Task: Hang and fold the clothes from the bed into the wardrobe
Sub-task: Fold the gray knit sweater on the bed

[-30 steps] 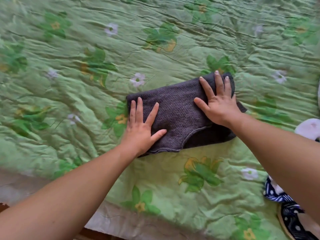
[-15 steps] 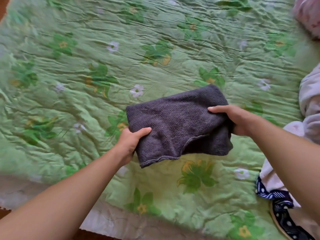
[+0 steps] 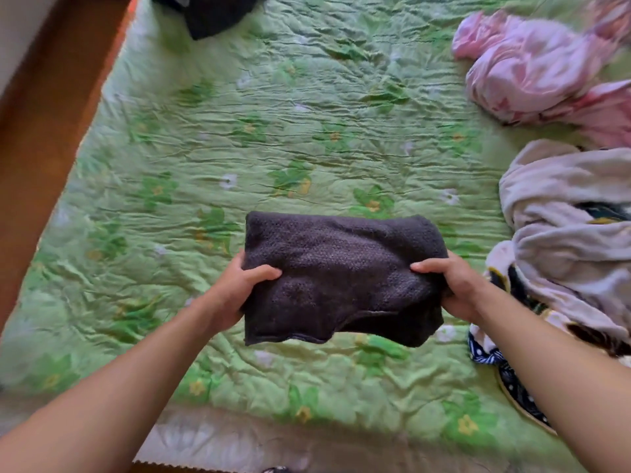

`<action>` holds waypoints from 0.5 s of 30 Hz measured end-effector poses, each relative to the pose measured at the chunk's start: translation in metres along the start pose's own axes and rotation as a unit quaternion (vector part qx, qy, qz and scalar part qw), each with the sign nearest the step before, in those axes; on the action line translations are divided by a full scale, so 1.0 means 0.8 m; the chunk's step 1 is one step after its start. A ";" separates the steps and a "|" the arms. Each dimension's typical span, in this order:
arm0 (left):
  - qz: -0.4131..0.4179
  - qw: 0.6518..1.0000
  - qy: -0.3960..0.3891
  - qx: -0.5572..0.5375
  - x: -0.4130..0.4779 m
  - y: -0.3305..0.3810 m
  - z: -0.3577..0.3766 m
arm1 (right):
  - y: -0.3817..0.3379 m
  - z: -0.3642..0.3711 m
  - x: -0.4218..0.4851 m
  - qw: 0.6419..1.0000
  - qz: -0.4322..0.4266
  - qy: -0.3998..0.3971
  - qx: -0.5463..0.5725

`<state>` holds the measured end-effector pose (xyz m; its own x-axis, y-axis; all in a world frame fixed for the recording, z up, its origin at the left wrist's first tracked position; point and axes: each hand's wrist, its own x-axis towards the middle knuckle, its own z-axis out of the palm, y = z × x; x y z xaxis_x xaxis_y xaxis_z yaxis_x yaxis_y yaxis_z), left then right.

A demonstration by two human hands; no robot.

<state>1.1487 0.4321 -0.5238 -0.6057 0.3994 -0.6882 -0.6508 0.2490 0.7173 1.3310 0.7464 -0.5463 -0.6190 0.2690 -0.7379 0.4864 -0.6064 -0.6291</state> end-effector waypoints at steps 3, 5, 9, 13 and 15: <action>0.037 0.999 -0.025 0.023 -0.039 0.049 0.010 | -0.017 0.005 -0.054 0.998 -0.012 0.014 0.053; 0.058 0.997 -0.046 0.039 -0.064 0.081 0.016 | -0.032 0.010 -0.093 0.996 -0.026 0.012 0.082; 0.082 0.991 -0.089 0.053 -0.106 0.143 0.032 | -0.073 0.016 -0.176 0.986 -0.098 0.004 0.132; 0.103 0.979 -0.162 0.063 -0.140 0.207 0.062 | -0.114 0.023 -0.274 0.966 -0.211 0.012 0.147; 0.110 0.971 -0.198 0.072 -0.159 0.238 0.084 | -0.130 0.025 -0.330 0.949 -0.267 0.031 0.164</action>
<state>1.1327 0.4879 -0.2920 -0.4807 0.7578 -0.4412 -0.4372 0.2290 0.8697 1.4312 0.7236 -0.2814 -0.6815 0.6403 -0.3543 -0.1105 -0.5687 -0.8151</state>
